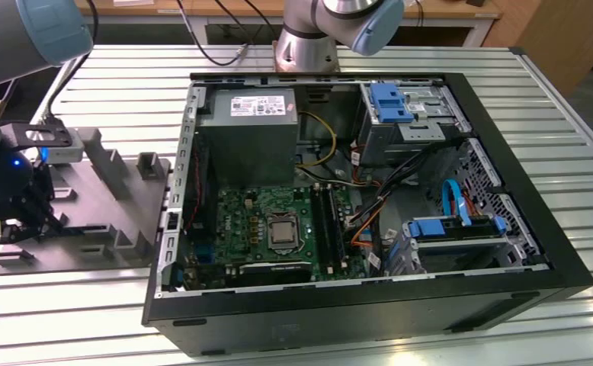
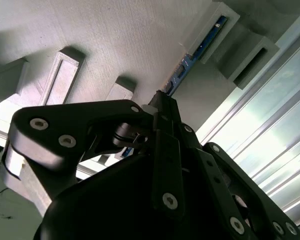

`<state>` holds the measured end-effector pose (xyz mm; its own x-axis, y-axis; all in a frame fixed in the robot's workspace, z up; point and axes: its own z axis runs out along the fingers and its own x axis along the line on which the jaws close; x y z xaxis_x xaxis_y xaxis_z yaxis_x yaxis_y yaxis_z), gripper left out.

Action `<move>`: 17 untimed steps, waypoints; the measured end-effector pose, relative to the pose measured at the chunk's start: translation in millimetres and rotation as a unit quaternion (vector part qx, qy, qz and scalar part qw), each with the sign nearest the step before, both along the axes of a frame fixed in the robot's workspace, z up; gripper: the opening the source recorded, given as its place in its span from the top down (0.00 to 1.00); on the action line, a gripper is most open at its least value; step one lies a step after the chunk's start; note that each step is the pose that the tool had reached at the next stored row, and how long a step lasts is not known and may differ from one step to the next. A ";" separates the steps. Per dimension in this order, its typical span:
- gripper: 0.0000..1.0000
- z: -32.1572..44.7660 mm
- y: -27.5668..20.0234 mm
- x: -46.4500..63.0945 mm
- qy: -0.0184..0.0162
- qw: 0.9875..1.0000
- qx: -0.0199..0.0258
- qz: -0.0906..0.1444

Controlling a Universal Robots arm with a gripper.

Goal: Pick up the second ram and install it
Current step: 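Pick up the second ram and move it above second insertion slot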

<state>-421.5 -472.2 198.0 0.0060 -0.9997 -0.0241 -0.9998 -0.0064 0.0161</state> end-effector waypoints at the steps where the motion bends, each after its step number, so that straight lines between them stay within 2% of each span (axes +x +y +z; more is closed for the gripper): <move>1: 0.88 0.0 0.0 0.0 0.000 1.000 0.000 -0.003; 6: 0.88 0.2 0.0 0.0 0.000 1.000 0.000 -0.003; 11: 0.88 9.0 0.0 0.0 0.000 1.000 0.000 -0.003; 17: 0.88 10.2 0.0 0.0 0.000 1.000 0.000 -0.003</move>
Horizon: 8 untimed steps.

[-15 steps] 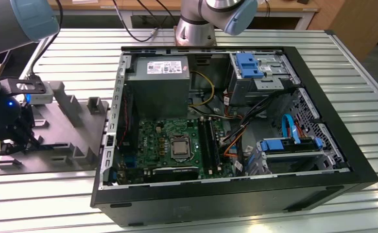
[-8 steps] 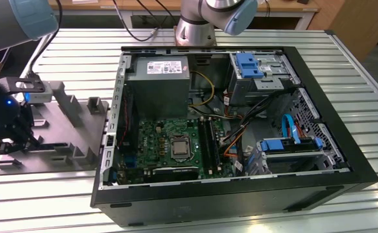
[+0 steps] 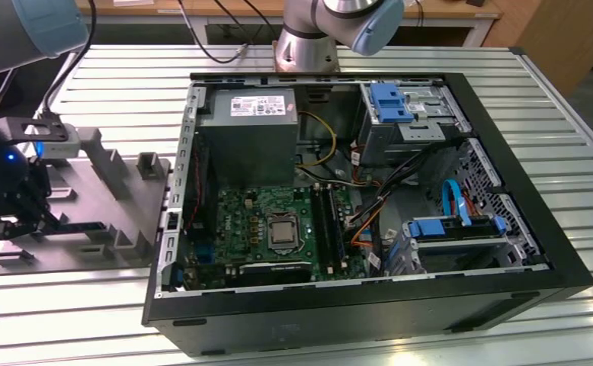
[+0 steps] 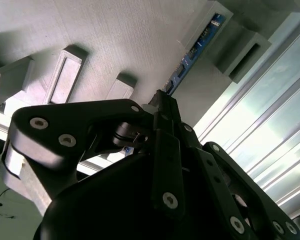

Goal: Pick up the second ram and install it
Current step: 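Pick up the second ram and move it above second insertion slot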

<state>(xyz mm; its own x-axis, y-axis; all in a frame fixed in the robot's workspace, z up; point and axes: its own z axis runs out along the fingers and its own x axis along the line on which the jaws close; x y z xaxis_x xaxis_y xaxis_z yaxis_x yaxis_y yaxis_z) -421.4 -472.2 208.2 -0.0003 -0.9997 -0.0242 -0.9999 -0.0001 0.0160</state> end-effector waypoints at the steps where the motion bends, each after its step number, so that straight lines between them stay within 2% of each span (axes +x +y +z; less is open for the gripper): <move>1: 0.88 0.0 0.0 0.0 0.000 1.000 0.000 0.000; 8: 0.88 1.6 0.0 0.0 0.000 1.000 0.000 0.000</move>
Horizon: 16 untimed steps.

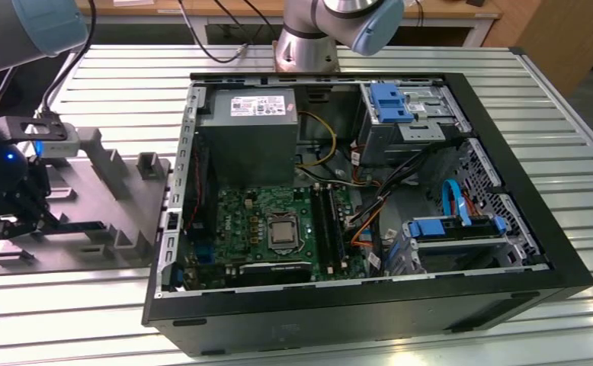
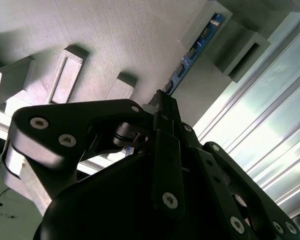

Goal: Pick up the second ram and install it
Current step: 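Pick up the second ram and move it above second insertion slot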

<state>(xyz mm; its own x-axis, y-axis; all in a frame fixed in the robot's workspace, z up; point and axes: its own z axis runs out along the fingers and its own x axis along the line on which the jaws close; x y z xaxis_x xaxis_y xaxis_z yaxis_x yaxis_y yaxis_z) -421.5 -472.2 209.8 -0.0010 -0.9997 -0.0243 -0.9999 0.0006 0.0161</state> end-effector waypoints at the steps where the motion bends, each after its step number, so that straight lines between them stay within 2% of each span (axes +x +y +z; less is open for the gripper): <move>1: 0.88 0.2 0.0 0.0 0.000 1.000 0.000 -0.001; 9: 0.88 1.1 0.0 0.0 0.000 1.000 0.000 -0.004; 16: 0.88 13.2 0.0 0.0 0.000 1.000 0.000 -0.004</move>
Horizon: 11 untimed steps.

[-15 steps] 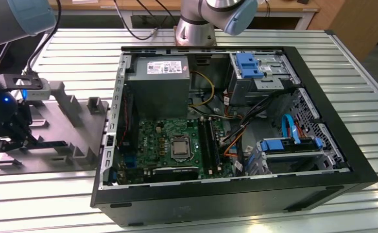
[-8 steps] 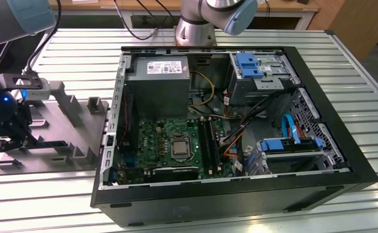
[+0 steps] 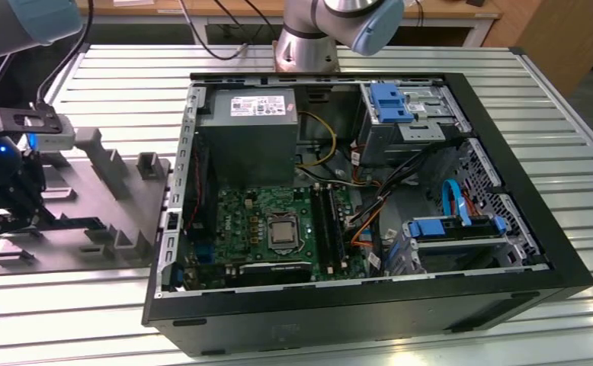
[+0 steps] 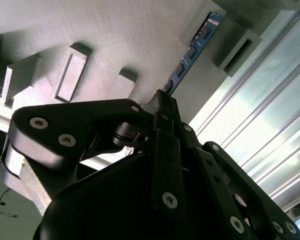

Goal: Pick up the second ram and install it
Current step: 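Pick up the second ram and move it above second insertion slot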

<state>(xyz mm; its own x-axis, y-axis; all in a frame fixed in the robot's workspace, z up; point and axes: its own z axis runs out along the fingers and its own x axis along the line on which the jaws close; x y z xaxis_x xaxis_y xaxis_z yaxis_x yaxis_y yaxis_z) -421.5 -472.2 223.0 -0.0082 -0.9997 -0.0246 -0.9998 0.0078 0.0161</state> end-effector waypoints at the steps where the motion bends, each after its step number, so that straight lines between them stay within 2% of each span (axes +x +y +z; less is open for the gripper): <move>1: 0.88 1.9 0.0 0.0 0.000 1.000 0.000 0.000; 11: 0.88 24.6 0.0 0.0 0.000 1.000 0.000 0.000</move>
<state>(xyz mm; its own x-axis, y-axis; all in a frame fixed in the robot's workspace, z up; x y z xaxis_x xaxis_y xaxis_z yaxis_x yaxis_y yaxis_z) -421.5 -472.2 247.7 -0.0082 -0.9997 -0.0246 -0.9998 0.0078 0.0161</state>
